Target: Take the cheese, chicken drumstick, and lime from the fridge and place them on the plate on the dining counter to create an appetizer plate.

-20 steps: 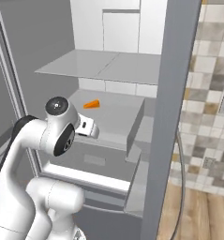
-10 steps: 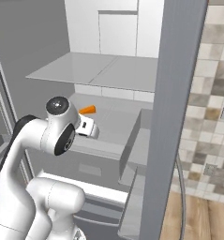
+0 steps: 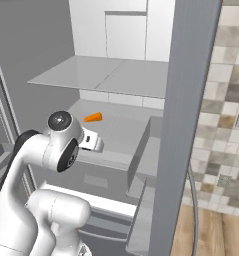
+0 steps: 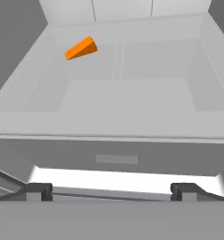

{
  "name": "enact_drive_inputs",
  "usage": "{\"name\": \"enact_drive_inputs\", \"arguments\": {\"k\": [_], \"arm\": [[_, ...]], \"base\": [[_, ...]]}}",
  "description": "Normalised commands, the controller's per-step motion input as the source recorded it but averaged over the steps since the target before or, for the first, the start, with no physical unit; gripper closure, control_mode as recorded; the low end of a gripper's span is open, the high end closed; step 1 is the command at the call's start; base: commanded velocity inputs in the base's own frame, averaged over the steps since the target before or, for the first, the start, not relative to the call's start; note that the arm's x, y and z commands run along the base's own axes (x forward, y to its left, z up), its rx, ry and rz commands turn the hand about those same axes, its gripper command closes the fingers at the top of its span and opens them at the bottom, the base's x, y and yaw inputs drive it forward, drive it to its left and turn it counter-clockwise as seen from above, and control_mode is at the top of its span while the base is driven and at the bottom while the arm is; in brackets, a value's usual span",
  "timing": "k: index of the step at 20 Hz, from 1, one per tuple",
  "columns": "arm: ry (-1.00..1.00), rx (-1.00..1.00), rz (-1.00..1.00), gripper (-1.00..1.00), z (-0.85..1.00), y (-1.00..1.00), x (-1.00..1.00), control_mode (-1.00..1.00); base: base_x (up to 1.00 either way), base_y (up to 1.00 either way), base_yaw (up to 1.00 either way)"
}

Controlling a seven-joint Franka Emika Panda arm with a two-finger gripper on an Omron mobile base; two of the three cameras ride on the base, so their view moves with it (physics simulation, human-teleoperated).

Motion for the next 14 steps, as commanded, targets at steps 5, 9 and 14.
{"name": "enact_drive_inputs", "arguments": {"k": [5, 9, 14], "arm": [[-0.07, 0.01, 0.0, -1.0, -0.1, 0.1, 0.05, -1.0], [0.0, 0.0, 0.0, -1.0, 0.09, 0.2, 0.31, -1.0], [0.0, 0.0, 0.0, -1.0, 0.33, 0.12, 0.33, -1.0]], "base": [[0.0, 0.0, 0.0], [0.0, 0.0, 0.0], [0.0, 0.0, 0.0]]}}
